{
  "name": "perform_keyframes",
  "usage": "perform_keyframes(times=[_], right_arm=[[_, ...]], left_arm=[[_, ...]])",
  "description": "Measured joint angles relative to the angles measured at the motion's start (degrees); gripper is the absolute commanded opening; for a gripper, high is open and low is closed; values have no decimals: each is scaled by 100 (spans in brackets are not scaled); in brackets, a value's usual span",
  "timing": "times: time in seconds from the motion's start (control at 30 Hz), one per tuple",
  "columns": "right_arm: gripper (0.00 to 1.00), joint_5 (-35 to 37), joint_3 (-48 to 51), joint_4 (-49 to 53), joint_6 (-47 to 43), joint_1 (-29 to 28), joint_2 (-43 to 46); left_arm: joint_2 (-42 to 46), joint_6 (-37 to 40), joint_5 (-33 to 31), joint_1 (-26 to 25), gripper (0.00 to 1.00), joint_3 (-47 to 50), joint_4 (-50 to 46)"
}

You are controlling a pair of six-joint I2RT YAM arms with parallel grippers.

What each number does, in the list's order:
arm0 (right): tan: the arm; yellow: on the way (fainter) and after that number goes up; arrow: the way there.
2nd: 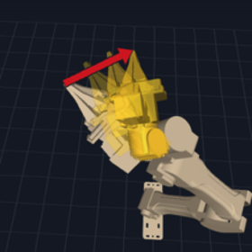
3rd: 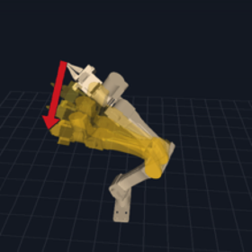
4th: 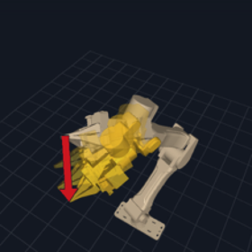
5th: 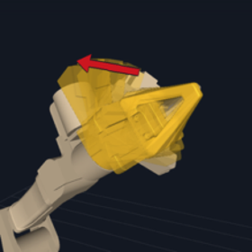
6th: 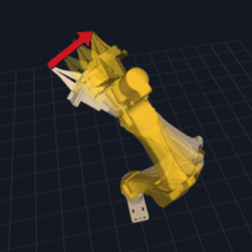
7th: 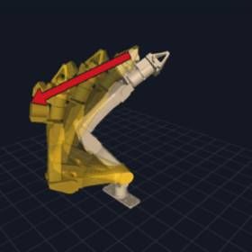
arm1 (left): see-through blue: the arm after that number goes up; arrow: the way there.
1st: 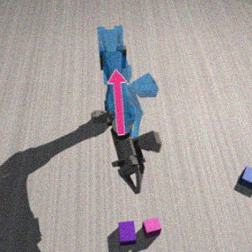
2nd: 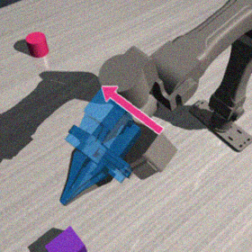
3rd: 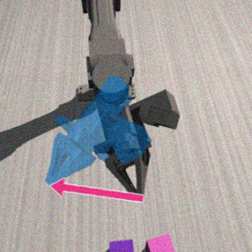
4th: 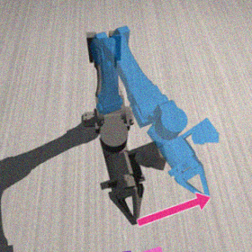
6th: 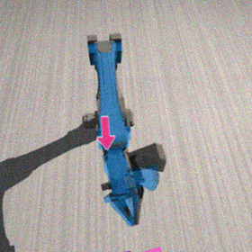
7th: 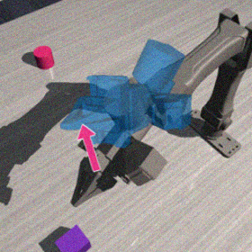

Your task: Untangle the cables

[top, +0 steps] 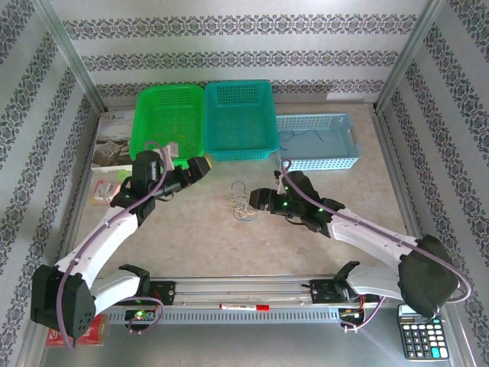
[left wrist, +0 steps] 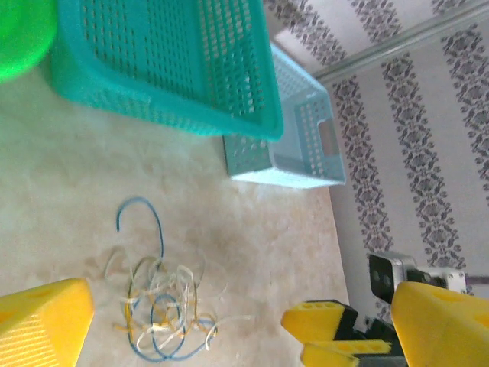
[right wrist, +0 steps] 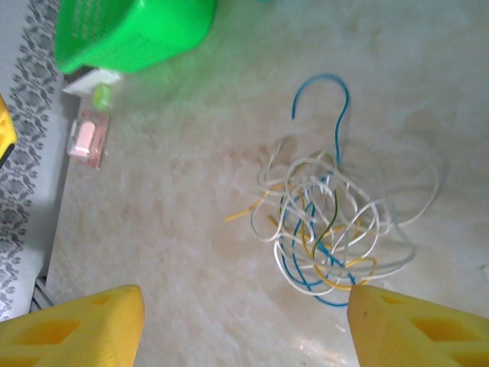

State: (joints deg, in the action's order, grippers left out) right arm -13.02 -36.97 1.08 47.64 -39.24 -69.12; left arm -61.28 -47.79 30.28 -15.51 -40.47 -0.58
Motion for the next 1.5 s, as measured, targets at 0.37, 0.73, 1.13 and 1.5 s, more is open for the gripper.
perform_keyframes(times=[0.37,0.73,1.13,1.5], right_arm=[[60,234,2,-413,221,-179,-695],[42,219,-101,-946,474,-52,-1672],[0,39,-201,-1051,372,267,-1322],[0,-251,-201,-962,374,304,439]], left_arm=[[317,-442,-330,-256,100,811,376],[326,-518,-387,-356,100,811,496],[326,-518,-509,-590,100,811,492],[151,-514,-555,-756,100,811,494]])
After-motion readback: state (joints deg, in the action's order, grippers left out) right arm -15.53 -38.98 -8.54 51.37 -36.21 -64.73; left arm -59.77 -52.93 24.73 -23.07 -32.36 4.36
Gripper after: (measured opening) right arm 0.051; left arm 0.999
